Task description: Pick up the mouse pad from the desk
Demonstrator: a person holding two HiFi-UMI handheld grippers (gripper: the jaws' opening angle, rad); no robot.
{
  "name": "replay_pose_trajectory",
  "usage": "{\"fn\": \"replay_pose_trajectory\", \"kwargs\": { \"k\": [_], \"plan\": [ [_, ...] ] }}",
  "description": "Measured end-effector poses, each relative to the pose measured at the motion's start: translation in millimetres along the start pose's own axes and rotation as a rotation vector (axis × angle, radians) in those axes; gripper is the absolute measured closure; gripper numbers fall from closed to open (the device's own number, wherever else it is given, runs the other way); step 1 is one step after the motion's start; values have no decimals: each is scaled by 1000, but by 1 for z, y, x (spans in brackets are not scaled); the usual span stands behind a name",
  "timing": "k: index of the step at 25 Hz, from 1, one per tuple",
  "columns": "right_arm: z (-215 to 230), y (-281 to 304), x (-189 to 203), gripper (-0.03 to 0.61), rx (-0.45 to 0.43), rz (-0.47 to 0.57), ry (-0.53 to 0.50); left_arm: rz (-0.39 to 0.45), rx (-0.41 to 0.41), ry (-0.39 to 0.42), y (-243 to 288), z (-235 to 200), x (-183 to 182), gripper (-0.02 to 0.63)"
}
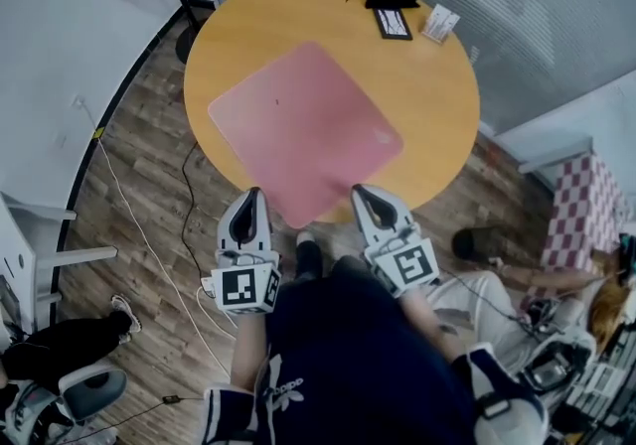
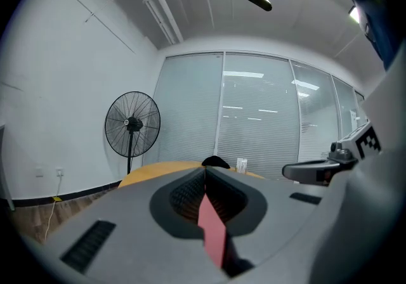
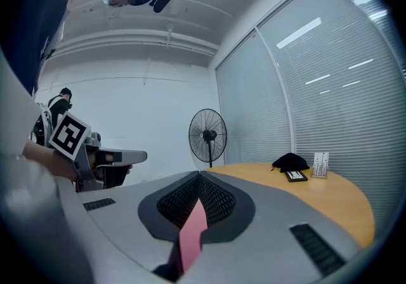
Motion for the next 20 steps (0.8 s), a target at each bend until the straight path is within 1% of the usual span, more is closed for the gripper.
{"fn": "replay_pose_trajectory", "kwargs": {
  "k": [3,7,15,20],
  "plan": [
    [-2,7,4,575,15,-14,-3,-5,4,-19,4,-12,2,609],
    [-6,12,4,575,14,-36,-11,-10,0,-38,2,-20,4,609],
    [-6,33,-9,575,-28,-19,-43,-13,-41,-53,-2,-32,5,609],
    [7,39,-13,574,-38,-16,-45,-20,-54,-56,5,-32,5,609]
  ]
}}
Point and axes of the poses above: the fingertips, and each gripper's own axes: y forward along the fingers, z to its right, x out of its underside, the point moved 2 cm from there along -y, backward along the fingers, and after that the axes turned 6 degrees about -z, right-handed, at the moved point
